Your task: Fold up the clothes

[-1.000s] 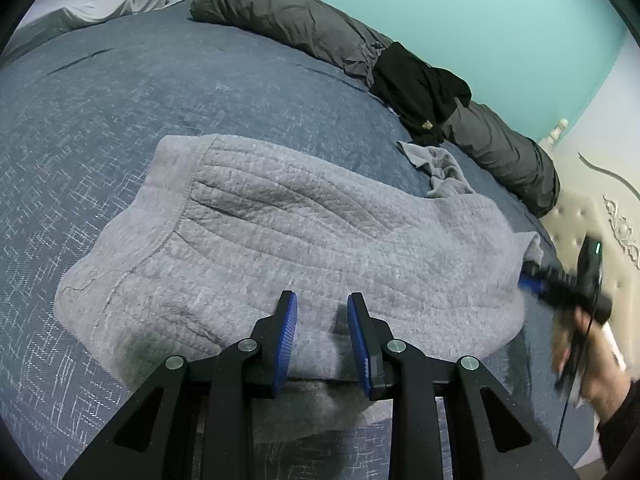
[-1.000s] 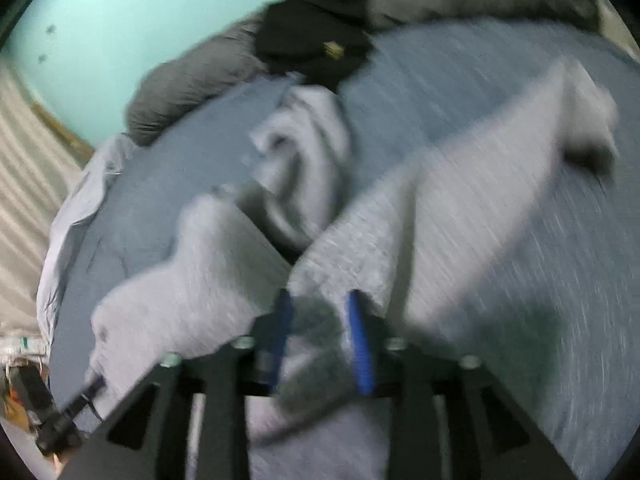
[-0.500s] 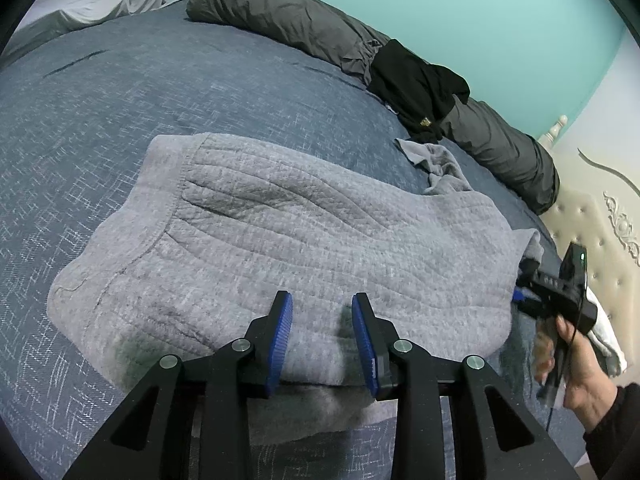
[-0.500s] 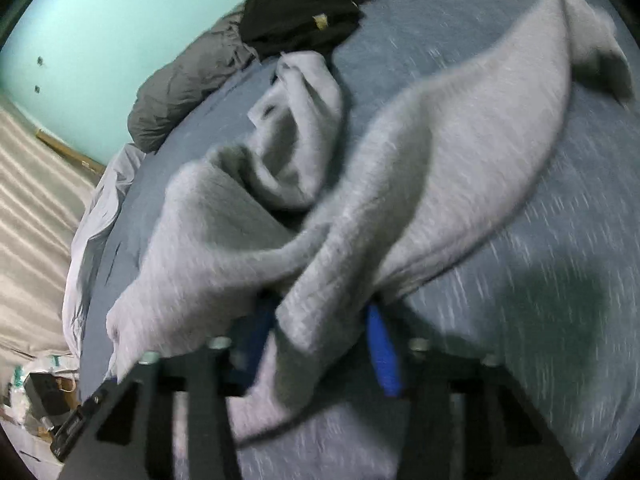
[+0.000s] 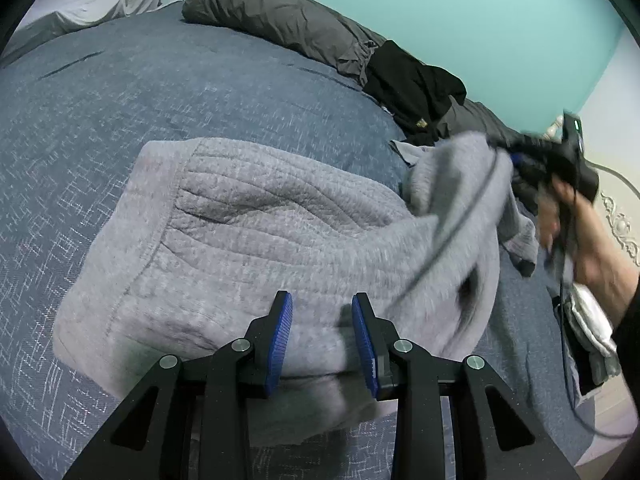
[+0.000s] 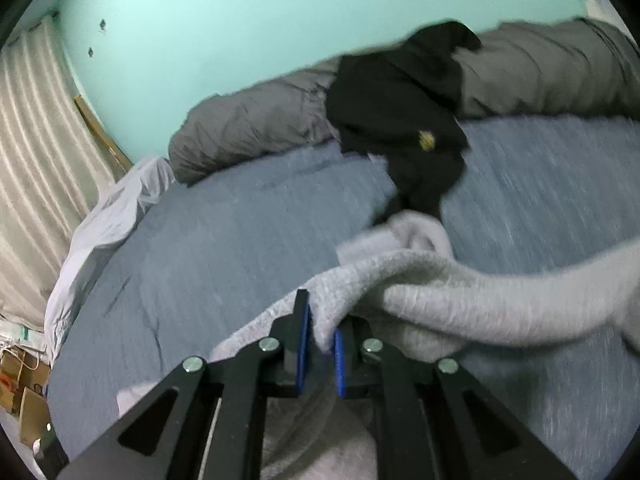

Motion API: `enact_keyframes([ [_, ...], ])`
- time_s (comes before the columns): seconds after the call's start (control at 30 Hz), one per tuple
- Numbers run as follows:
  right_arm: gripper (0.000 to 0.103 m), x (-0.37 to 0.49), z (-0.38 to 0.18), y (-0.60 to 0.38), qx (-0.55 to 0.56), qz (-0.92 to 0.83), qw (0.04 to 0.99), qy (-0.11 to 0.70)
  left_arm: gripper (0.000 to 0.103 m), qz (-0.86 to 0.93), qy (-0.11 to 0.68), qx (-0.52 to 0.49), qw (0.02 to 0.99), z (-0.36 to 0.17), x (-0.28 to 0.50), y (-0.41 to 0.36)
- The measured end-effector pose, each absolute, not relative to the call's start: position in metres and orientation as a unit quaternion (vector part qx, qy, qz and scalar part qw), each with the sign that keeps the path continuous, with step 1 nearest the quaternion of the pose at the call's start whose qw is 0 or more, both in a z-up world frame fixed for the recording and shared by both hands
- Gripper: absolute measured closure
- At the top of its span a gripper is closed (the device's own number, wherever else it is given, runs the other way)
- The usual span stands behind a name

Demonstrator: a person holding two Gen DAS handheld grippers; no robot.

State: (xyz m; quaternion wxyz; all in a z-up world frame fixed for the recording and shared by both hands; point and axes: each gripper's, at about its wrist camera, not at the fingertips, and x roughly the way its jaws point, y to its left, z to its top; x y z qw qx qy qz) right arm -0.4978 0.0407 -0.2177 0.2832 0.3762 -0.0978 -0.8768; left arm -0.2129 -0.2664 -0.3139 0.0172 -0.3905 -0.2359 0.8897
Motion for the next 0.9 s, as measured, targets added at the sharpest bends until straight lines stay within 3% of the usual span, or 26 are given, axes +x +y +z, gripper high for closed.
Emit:
enact_keyframes([
  [0.13, 0.082, -0.519, -0.242, 0.005, 0.455, -0.840, 0.292, -0.042, 0.069, 0.890, -0.233, -0.392, 0.015, -0.314, -0.214, -0.265],
  [0.23, 0.082, -0.512, -0.251, 0.007, 0.454, -0.846, 0.279, 0.001, 0.069, 0.890, -0.230, -0.393, 0.014, -0.315, -0.215, -0.264],
  [0.43, 0.073, -0.479, -0.250, 0.078, 0.390, -0.877, 0.267, -0.092, 0.069, 0.889, -0.233, -0.393, 0.014, -0.315, -0.214, -0.264],
  [0.53, 0.060, -0.456, -0.261, 0.108, 0.372, -0.883, 0.261, -0.119, 0.069, 0.890, -0.233, -0.391, 0.014, -0.313, -0.213, -0.263],
  [0.63, 0.059, -0.438, -0.276, 0.131, 0.371, -0.881, 0.256, -0.143, 0.069, 0.891, -0.231, -0.391, 0.014, -0.313, -0.212, -0.261],
  [0.73, 0.051, -0.419, -0.291, 0.149, 0.370, -0.884, 0.236, -0.159, 0.069, 0.891, -0.231, -0.390, 0.014, -0.312, -0.213, -0.262],
  [0.9, 0.051, -0.426, -0.327, 0.153, 0.427, -0.868, 0.200, -0.155, 0.069, 0.891, -0.228, -0.392, 0.014, -0.312, -0.214, -0.261],
])
